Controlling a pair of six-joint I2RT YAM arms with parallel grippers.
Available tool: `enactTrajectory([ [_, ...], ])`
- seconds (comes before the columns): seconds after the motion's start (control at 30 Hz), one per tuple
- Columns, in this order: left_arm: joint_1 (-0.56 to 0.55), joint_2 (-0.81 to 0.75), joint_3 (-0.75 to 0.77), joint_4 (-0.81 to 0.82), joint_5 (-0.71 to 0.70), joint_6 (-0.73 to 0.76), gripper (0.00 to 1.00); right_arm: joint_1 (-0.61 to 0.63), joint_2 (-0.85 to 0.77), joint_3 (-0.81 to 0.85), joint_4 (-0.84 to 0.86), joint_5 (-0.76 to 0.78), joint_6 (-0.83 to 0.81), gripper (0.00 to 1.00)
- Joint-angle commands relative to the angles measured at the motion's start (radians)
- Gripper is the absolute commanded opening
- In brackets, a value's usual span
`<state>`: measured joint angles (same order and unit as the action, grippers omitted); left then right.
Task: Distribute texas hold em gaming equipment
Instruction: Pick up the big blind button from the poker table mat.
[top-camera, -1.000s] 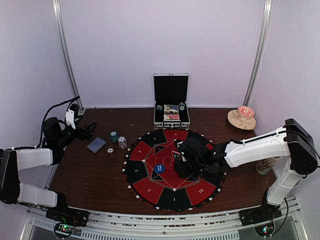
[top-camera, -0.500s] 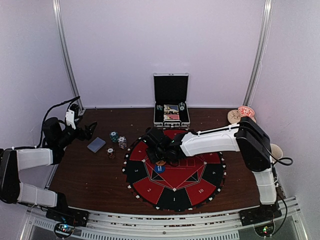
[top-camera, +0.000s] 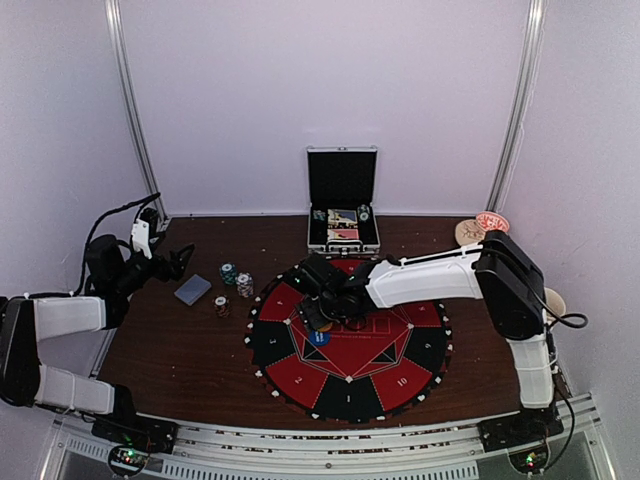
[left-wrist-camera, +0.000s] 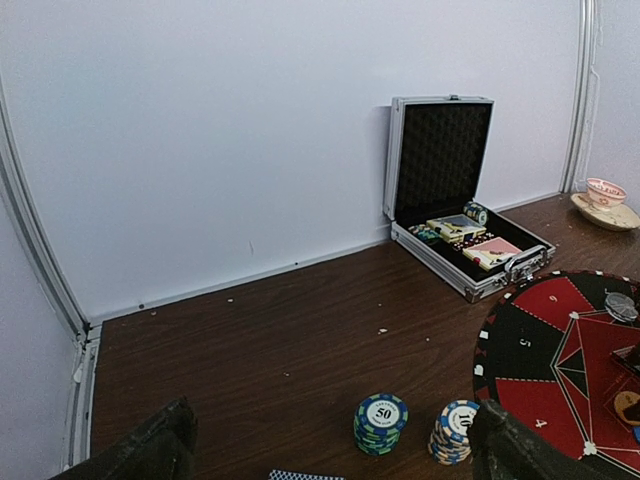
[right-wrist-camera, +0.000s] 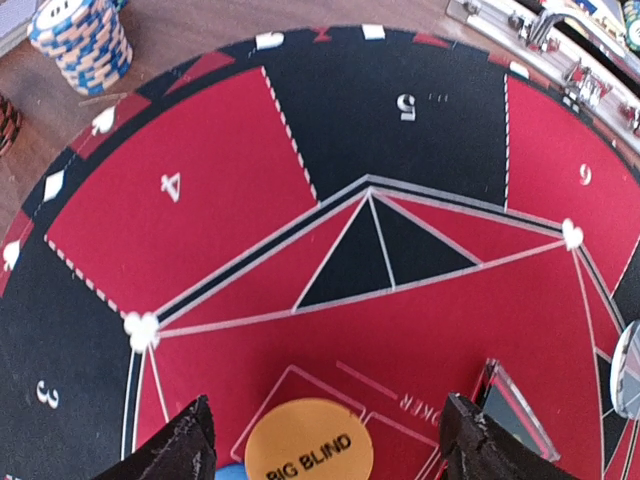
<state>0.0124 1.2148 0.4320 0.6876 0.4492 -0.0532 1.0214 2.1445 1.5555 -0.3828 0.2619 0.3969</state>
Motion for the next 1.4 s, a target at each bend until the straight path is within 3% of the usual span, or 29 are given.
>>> enactTrajectory([
  [0.0,0.005,0.004,0.009,0.044,0.004,0.009,0.98,-0.001,-0.057,-0.058,-0.03,-0.069,0.021,0.8],
  [0.8,0.005,0.005,0.01,0.048,0.005,0.012,0.98,-0.019,0.002,-0.072,0.005,-0.117,0.081,0.74],
  [1.37,0.005,0.01,0.01,0.049,0.003,0.012,0.98,-0.023,0.008,-0.098,0.028,-0.153,0.092,0.58],
])
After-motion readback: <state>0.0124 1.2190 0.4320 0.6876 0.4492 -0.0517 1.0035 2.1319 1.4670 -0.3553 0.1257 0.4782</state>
